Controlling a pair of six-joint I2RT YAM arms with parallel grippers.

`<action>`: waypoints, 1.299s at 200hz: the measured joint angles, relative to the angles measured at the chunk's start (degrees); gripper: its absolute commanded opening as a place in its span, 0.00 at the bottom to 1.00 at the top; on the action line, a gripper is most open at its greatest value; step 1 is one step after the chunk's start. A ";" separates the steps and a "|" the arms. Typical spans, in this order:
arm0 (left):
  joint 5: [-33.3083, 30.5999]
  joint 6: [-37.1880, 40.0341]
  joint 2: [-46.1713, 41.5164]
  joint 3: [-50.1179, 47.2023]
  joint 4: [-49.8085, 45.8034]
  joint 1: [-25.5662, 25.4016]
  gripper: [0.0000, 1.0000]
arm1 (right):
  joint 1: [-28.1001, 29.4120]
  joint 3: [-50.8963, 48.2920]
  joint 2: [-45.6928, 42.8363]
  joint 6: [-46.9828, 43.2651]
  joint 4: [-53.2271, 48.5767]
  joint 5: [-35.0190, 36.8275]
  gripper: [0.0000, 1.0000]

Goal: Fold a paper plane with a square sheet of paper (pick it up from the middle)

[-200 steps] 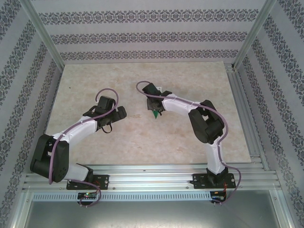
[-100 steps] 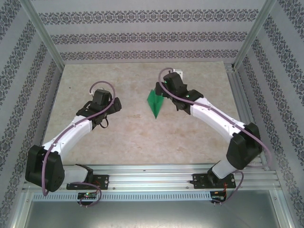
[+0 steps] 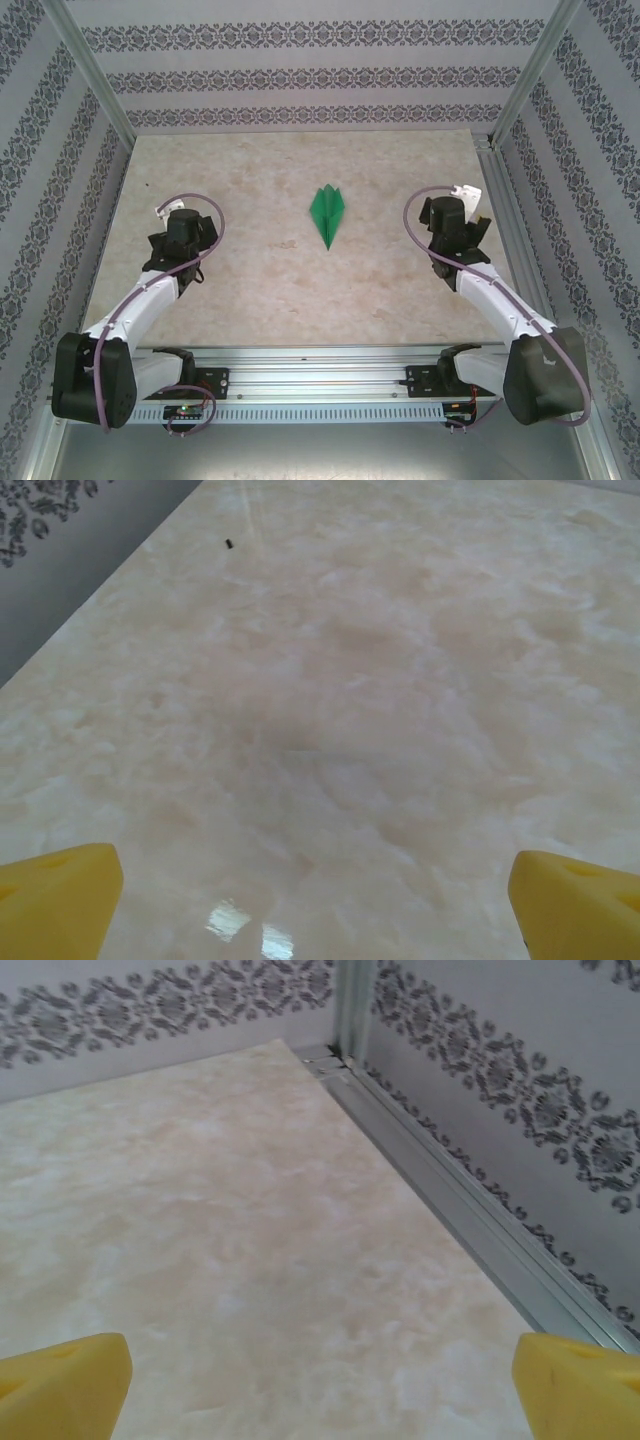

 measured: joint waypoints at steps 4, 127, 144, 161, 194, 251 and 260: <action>0.17 0.37 0.02 -0.46 0.61 0.70 1.00 | -0.74 -1.29 -0.04 -0.33 1.09 -0.04 0.98; 18.58 15.50 8.70 -12.37 36.72 5.18 1.00 | -7.67 -15.15 16.90 -13.00 46.60 -13.68 0.98; 20.96 16.15 11.15 -12.55 41.48 5.75 1.00 | -8.15 -15.21 19.58 -13.05 48.85 -15.65 0.98; 22.73 16.57 14.21 -12.61 44.94 6.05 1.00 | -8.63 -15.32 20.85 -13.03 51.52 -17.42 0.98; 24.81 17.16 18.25 -12.63 48.26 6.05 1.00 | -8.76 -15.32 21.51 -13.05 54.93 -19.45 0.98; 25.92 19.15 23.26 -11.56 50.66 5.33 1.00 | -9.14 -15.32 21.53 -13.03 55.60 -20.98 0.98; 25.90 19.37 23.34 -11.56 50.64 5.22 1.00 | -9.38 -15.32 21.53 -13.03 55.63 -20.98 0.98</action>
